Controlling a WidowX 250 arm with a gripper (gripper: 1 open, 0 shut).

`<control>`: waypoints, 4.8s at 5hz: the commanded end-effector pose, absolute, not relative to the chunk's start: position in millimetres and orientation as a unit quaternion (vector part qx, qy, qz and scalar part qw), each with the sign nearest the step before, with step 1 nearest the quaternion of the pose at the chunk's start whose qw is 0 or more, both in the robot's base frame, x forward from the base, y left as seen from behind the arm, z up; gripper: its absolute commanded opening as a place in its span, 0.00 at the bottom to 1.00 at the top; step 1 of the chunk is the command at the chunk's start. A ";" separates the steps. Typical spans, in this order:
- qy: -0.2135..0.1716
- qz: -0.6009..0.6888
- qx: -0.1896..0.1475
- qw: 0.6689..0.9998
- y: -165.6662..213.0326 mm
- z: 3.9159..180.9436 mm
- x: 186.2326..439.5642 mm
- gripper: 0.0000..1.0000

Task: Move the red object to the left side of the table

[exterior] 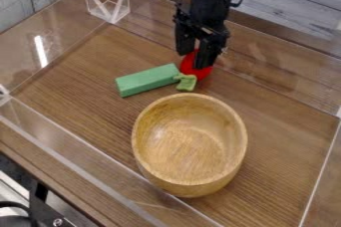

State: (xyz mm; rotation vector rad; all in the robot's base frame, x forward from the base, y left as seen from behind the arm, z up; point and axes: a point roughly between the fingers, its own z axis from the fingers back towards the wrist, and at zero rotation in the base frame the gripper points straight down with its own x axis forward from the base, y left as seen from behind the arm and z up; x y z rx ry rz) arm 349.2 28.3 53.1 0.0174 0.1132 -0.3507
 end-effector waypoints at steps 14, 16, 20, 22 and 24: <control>0.024 -0.022 0.057 0.998 215.7 64.1 327.5 0.00; 0.021 -0.026 0.048 0.998 214.5 42.0 317.2 1.00; 0.011 0.008 0.043 0.999 209.2 45.2 323.5 1.00; 0.011 0.043 0.042 0.998 213.7 49.8 324.1 0.00; 0.004 0.059 0.036 0.998 218.0 68.9 319.5 1.00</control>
